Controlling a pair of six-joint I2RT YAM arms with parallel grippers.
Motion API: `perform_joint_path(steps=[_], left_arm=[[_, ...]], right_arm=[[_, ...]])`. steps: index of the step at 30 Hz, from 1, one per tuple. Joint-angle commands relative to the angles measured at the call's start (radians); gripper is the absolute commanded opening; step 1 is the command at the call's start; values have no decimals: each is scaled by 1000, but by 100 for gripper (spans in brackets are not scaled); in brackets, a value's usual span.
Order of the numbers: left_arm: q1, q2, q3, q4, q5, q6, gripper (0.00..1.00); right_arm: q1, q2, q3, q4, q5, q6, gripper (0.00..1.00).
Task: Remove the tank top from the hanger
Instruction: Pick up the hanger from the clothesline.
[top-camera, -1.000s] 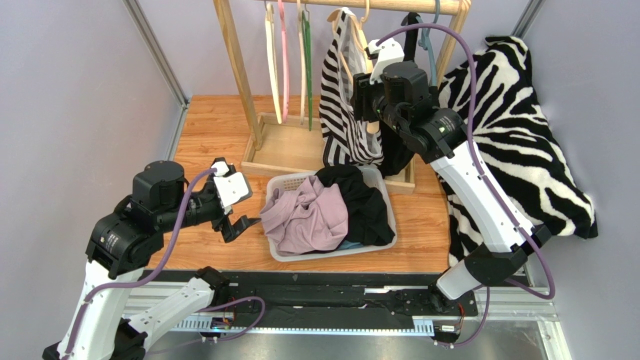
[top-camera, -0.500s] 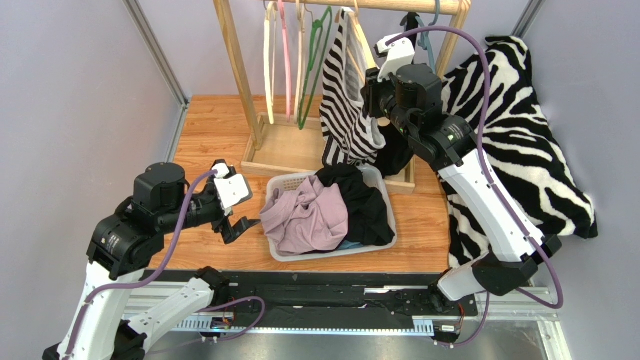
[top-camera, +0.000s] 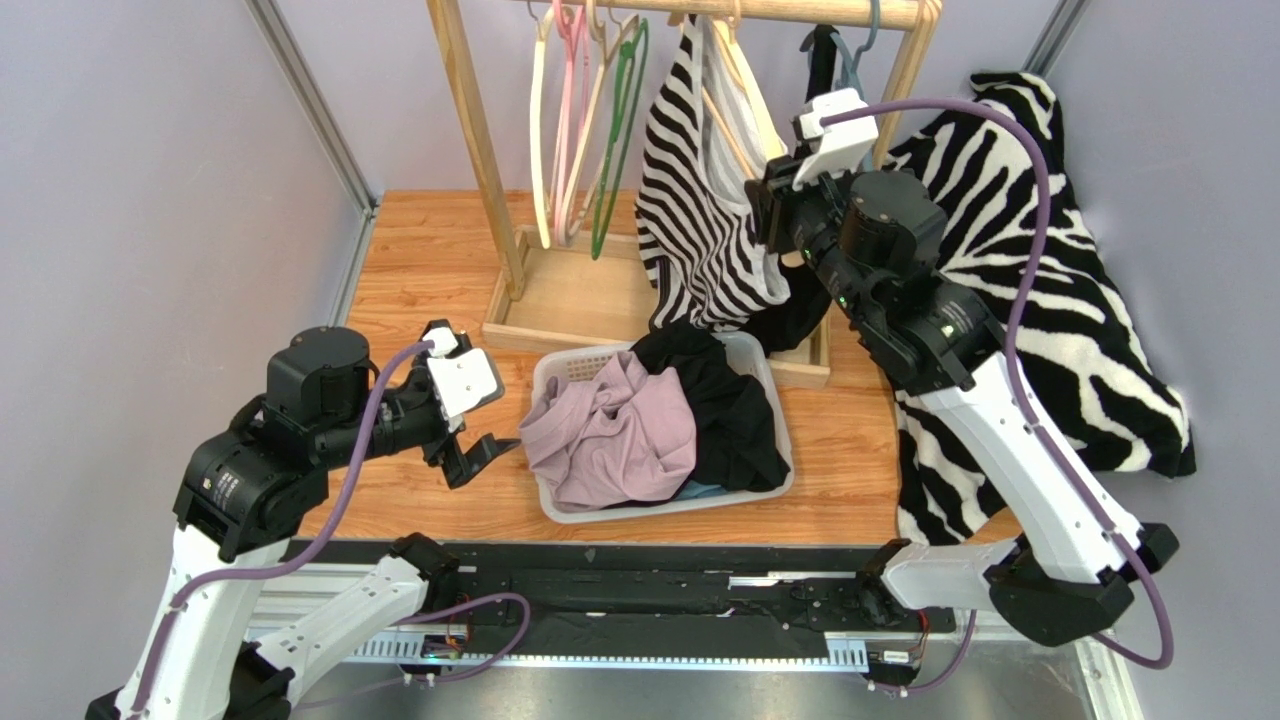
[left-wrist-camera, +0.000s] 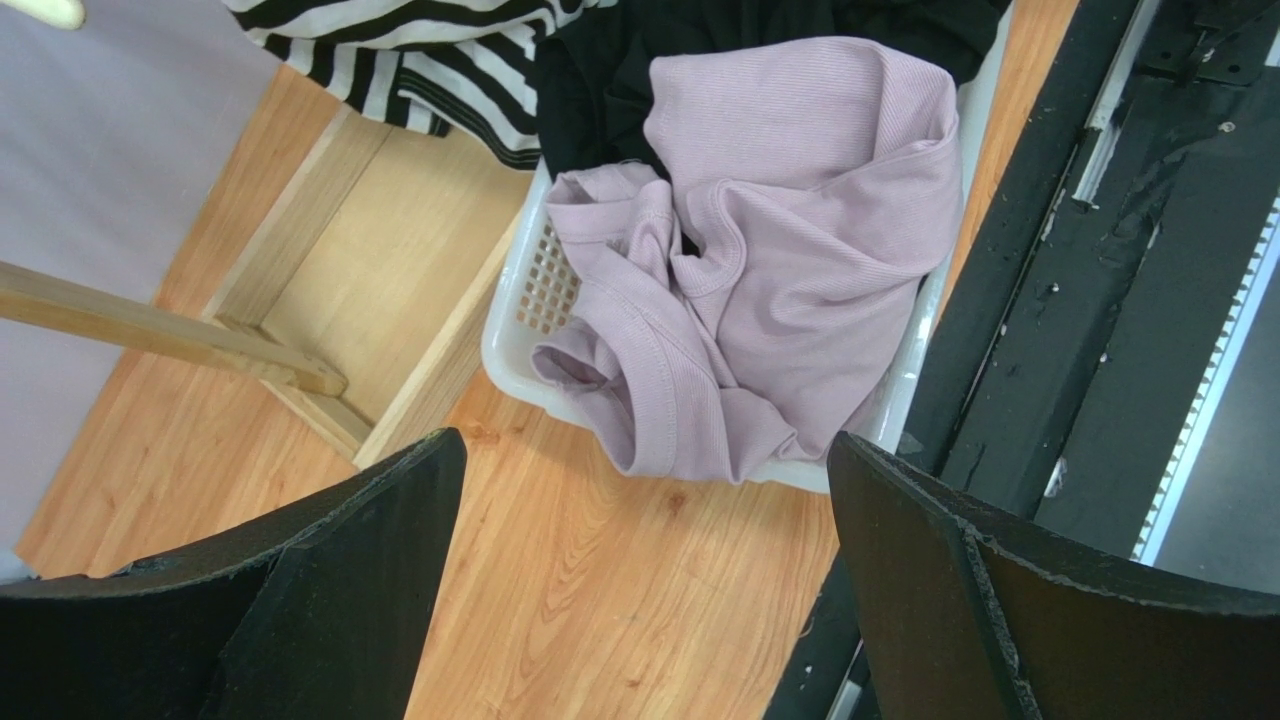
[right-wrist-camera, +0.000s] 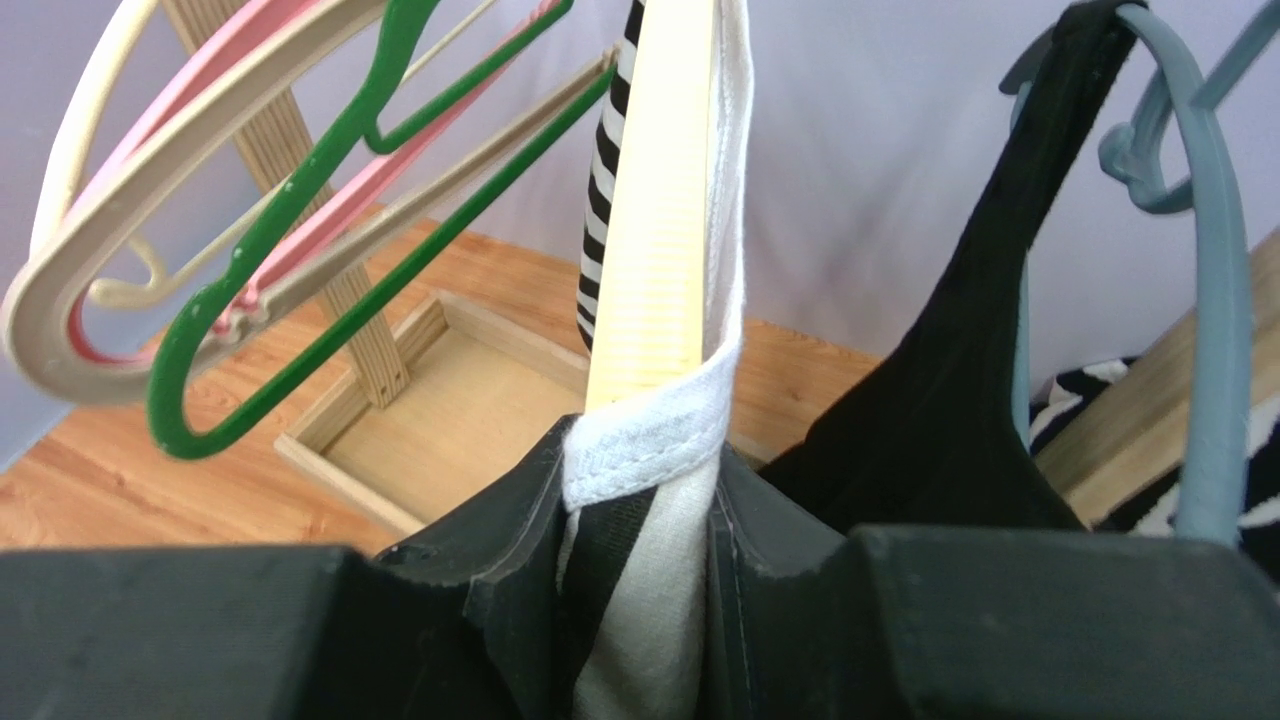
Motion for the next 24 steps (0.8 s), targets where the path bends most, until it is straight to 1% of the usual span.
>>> perform_joint_path(steps=[1,6,7,10,11,14,15,16,17,20,21,22,24], left_arm=[[7,1,11,36,-7,-5,99],[4,16,34,62,-44,-26,99],[7,16,37,67,-58,-32,99],[13,19,37,99,-113,-60,99],[15,19,36,109,-128,-63,99],[21,24,31,123,-138,-80,99],[23,24,34,123,-135,-84,99],[24,27,34,122,-133,-84,99],[26,28,34,122,-132,-84,99],[27,27,39,116,-125,-78,99],[27,27,39,113,-125,-77,99],[27,27,39,111,-125,-74,99],[27,25,42,108,-121,-74,99]], right_arm=[[9,-95,22,-110,-33,12,0],[11,-199,35,-280,-154,29,0],[11,-208,55,-355,-221,28,0],[9,-222,182,-481,-332,21,0],[11,-231,240,-491,-351,18,0],[11,-286,295,-447,-457,14,0],[11,-300,315,-421,-501,18,0],[8,-323,326,-366,-518,21,0],[9,-328,341,-348,-539,21,0],[11,-294,450,-336,-647,32,0],[9,-282,479,-333,-714,32,0],[9,-271,516,-327,-737,67,0],[9,-256,530,-293,-788,89,0]])
